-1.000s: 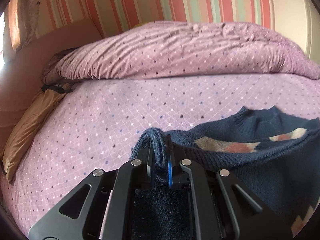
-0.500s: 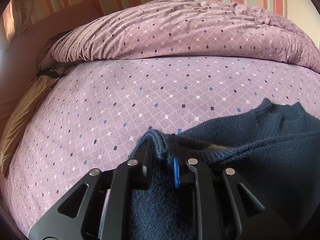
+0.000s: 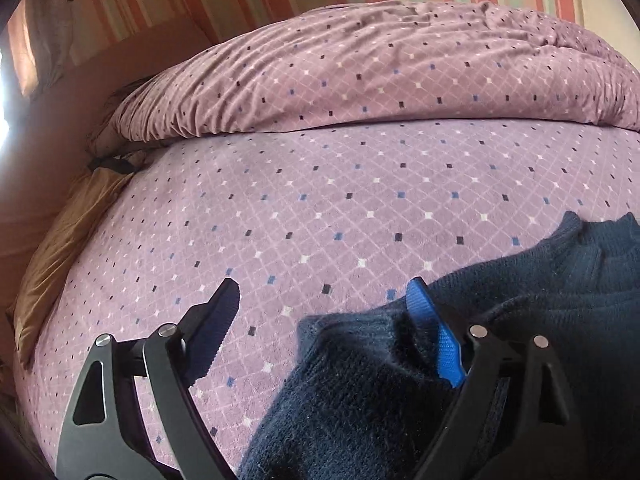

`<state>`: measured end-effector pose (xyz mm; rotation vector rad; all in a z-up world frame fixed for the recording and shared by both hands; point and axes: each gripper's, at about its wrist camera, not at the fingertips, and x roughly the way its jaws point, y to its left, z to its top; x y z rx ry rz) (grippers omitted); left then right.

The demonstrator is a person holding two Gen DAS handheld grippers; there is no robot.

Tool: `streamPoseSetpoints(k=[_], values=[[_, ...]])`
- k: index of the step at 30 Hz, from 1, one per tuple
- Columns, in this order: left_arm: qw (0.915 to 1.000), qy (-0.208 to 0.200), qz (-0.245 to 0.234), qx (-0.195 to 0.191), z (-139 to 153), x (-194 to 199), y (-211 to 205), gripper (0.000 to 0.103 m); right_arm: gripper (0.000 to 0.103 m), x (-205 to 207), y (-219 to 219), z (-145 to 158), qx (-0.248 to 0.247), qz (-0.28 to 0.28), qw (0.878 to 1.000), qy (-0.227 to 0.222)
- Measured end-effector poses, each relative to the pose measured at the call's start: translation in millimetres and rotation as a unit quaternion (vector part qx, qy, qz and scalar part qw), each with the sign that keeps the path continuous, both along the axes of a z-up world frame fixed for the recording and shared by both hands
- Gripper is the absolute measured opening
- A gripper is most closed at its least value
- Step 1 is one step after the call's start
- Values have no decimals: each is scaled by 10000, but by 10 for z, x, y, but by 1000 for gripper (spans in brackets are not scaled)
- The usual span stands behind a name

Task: Fold small clothes
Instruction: 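Open both tools to release the folded hem onto the sweater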

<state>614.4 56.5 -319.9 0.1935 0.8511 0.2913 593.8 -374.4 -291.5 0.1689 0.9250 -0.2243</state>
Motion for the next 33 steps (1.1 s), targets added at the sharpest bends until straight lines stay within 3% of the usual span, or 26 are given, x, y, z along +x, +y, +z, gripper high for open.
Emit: streamPoseSetpoints(k=[8, 12, 15, 21, 27, 33], values=[[9998, -8, -186, -61, 135, -110, 25, 86, 101, -137, -76, 133, -296, -36, 9995, 109], [9992, 19, -373, -166, 178, -224, 48, 86, 101, -167, -44, 32, -626, 55, 9972, 408], [9978, 157, -407, -504, 125, -226, 125, 86, 101, -149, -54, -80, -764, 15, 9950, 640], [9977, 319, -479, -363, -51, -134, 129, 88, 101, -50, -50, -279, -1047, -55, 9903, 915], [9983, 392, -356, -221, -129, 69, 199, 88, 101, -2, -40, -340, -1145, -8, 9891, 927], [9985, 48, -297, -451, 244, 22, 382, 88, 101, -104, -90, -31, -1043, -149, 9932, 485]])
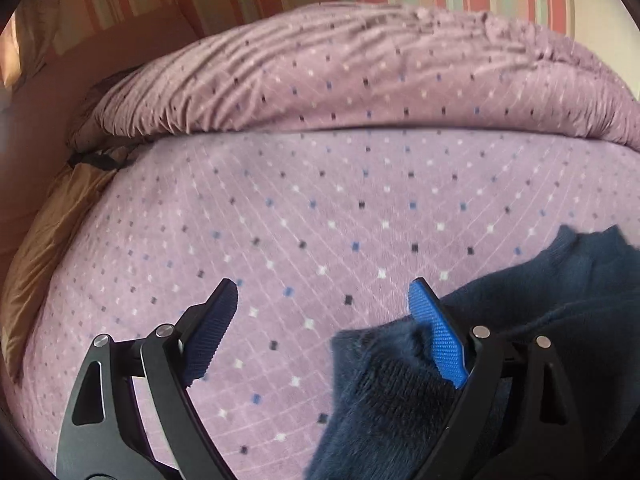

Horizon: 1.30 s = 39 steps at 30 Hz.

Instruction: Fold small clothes

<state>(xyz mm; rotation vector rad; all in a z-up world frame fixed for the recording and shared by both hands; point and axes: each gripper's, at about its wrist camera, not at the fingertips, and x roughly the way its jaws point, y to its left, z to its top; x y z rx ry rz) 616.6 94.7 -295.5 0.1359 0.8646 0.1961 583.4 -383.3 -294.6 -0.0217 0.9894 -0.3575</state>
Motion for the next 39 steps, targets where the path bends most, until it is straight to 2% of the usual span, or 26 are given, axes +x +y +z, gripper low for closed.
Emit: streamPoseSetpoints(k=[3, 7, 9, 11, 14, 16, 20, 22, 24, 26, 29, 31, 33, 36, 39], values=[[9997, -158, -172, 26, 219, -190, -32, 86, 101, -113, -1, 190, 193, 87, 9996, -187], [9988, -275, -309, -259, 417, -487, -89, 86, 101, -367, 151, 467, 485, 518, 9965, -436], [9984, -197, -406, -349, 407, -556, -150, 86, 101, -453, 235, 516, 576, 655, 9954, -390], [9983, -99, -534, -231, 331, -613, -285, 86, 101, -518, 330, 513, 639, 805, 9942, -322], [9975, 52, -626, -327, 171, -647, -410, 87, 101, -560, 482, 360, 773, 1052, 9913, -172], [9972, 221, -628, -348, 4, -609, -461, 92, 101, -537, 538, 242, 763, 1078, 9912, -62], [9976, 433, -536, -90, -259, -469, -457, 92, 101, -412, 623, -83, 725, 1074, 9914, 189], [9975, 526, -457, -97, -380, -377, -393, 94, 101, -314, 607, -240, 689, 951, 9924, 356], [9979, 511, -380, -122, -433, -321, -333, 100, 101, -208, 554, -375, 701, 791, 9934, 448], [9983, 461, -348, -81, -466, -260, -298, 100, 101, -129, 541, -419, 661, 788, 9936, 459], [9981, 371, -436, 224, -479, -201, -351, 100, 101, -51, 623, -426, 217, 983, 9939, 449], [9978, 333, -438, 371, -462, -194, -373, 100, 101, -42, 632, -392, 104, 995, 9939, 455], [9983, 289, -367, 346, -410, -215, -348, 100, 101, -111, 645, -257, -41, 902, 9956, 253], [9994, 179, -256, 162, -244, -360, -219, 100, 101, -366, 697, 15, 302, 1155, 9928, -128], [9992, 64, -306, 246, -56, -660, -77, 100, 101, -734, 795, 237, 402, 1484, 9877, -295]])
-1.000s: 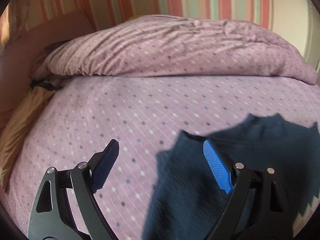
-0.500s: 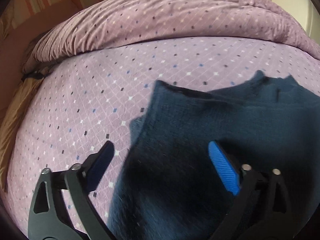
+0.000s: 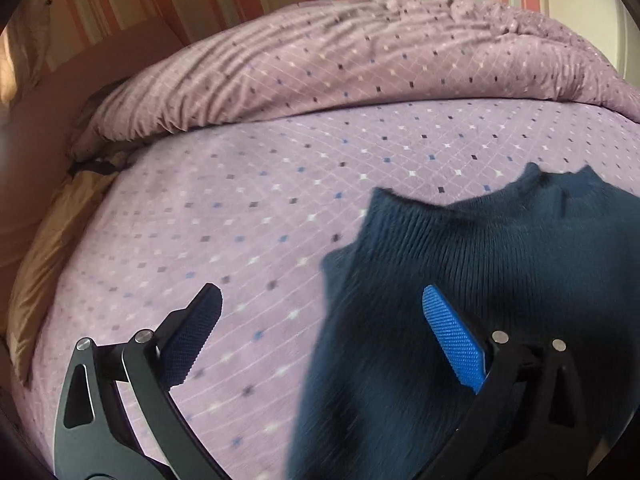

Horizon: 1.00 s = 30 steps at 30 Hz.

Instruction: Fold small clothes

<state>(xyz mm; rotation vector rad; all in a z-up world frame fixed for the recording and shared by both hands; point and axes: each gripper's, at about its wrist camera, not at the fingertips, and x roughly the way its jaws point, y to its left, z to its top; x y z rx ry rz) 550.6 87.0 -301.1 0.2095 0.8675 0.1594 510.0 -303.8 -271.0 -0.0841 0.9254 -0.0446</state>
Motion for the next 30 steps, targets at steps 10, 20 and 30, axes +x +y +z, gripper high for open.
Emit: streamPoseSetpoints(k=[10, 20, 30], values=[[9974, -74, -164, -692, 267, -1171, -213, 100, 101, -1142, -305, -12, 42, -232, 9993, 290], [9950, 152, -705, -689, -59, -1716, -1159, 100, 101, -1732, -994, -330, 2328, -930, 9664, 565], [9964, 136, -598, -590, -186, -1556, -1451, 100, 101, -1474, -1139, -740, 3544, -1296, 9219, 878]])
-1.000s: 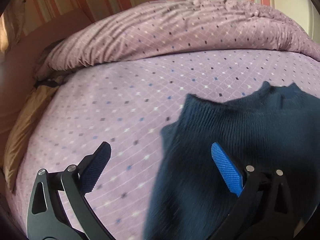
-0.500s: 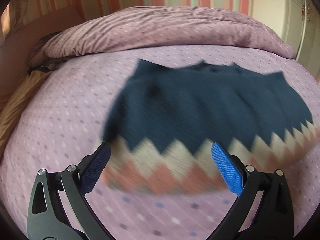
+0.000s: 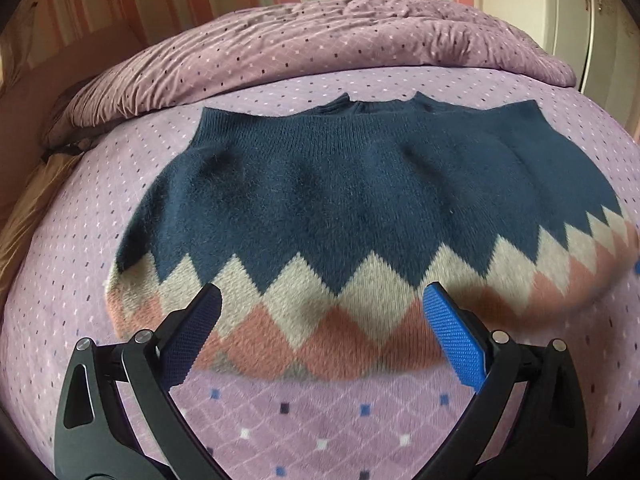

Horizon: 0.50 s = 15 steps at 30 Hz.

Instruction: Fold small clothes

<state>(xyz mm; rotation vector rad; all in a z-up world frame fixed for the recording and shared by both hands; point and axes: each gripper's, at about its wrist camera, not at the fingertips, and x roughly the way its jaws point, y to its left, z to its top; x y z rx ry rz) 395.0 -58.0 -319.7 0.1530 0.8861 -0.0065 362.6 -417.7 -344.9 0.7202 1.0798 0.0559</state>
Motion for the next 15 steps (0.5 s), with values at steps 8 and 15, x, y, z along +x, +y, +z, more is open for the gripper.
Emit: streamPoseSetpoints(k=[8, 15], values=[[9992, -27, 21, 397, -126, 300, -135, 100, 84, 176, 209, -265, 205, 82, 9997, -42], [9989, -4, 441, -182, -176, 456, 9, 100, 59, 271, 350, -234, -395, 172, 9990, -104]])
